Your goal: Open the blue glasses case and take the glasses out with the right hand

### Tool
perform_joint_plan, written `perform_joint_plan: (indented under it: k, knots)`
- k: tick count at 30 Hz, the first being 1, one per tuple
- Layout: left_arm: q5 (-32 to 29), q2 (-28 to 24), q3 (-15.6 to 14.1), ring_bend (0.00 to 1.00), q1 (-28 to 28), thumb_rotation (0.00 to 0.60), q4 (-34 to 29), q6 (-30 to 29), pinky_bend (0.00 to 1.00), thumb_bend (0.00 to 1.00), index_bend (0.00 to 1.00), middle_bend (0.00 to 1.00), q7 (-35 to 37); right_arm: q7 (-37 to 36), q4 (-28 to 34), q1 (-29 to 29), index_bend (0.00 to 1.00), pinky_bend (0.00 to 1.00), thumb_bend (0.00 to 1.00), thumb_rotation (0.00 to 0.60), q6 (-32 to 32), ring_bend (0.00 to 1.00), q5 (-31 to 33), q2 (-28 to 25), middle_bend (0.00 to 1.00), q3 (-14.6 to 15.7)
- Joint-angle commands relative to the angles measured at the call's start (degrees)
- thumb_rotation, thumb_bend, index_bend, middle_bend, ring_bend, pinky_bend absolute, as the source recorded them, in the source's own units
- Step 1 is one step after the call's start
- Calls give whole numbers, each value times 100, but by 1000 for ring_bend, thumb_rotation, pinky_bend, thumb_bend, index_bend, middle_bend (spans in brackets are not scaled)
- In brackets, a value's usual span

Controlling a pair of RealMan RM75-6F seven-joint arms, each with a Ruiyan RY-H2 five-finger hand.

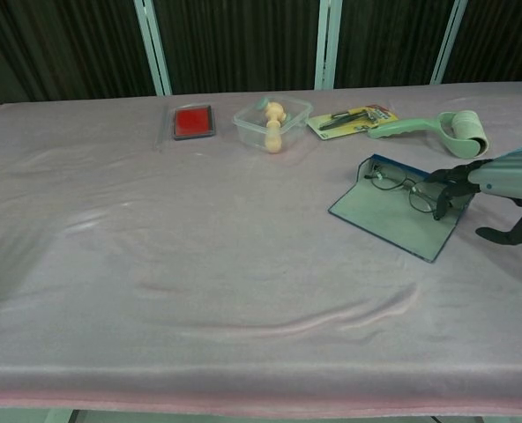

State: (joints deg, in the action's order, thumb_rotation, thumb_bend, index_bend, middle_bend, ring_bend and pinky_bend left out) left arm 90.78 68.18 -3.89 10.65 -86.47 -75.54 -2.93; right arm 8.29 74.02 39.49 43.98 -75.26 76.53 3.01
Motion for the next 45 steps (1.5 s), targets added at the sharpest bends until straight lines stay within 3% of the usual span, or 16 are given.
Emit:
perform_joint_plan:
  k: [1,8,18,25,28,30,35,45]
  knots:
    - [-17,6,8,0,2,600,4,4,62,413,0,0,-8,-65,-401,87,400,18,619,600,-231,0,244,225,24,-197]
    - [-89,28,32,0,6,600,2,33,68,413,0,0,-38,-140,-961,90,362,18,619,600,-232,0,309,395,23,-361]
    - [-90,18,25,0,13,600,-13,38,70,413,0,0,-16,-1135,-1105,-63,319,18,552,600,75,0,282,224,22,-762]
    - [-68,33,7,0,26,600,-10,58,70,413,0,0,-49,-329,-1798,306,336,14,551,600,-339,0,1167,512,22,-1257]
    - [-82,47,8,0,36,600,-9,84,70,413,0,0,-72,-53,-2134,562,369,3,641,600,-937,0,1713,744,21,-1390]
    - [-108,58,11,0,45,600,-7,117,70,413,0,0,-87,222,-2444,744,386,0,714,600,-1154,0,1912,961,22,-1384]
    - [-145,74,19,0,71,600,5,177,70,413,0,0,-101,813,-2995,1015,403,0,729,600,-1266,0,2309,1413,21,-1406]
    - [-200,66,32,0,79,600,-4,201,71,413,0,0,-48,1320,-3317,1352,420,0,756,600,-1521,0,2930,1898,22,-1483]
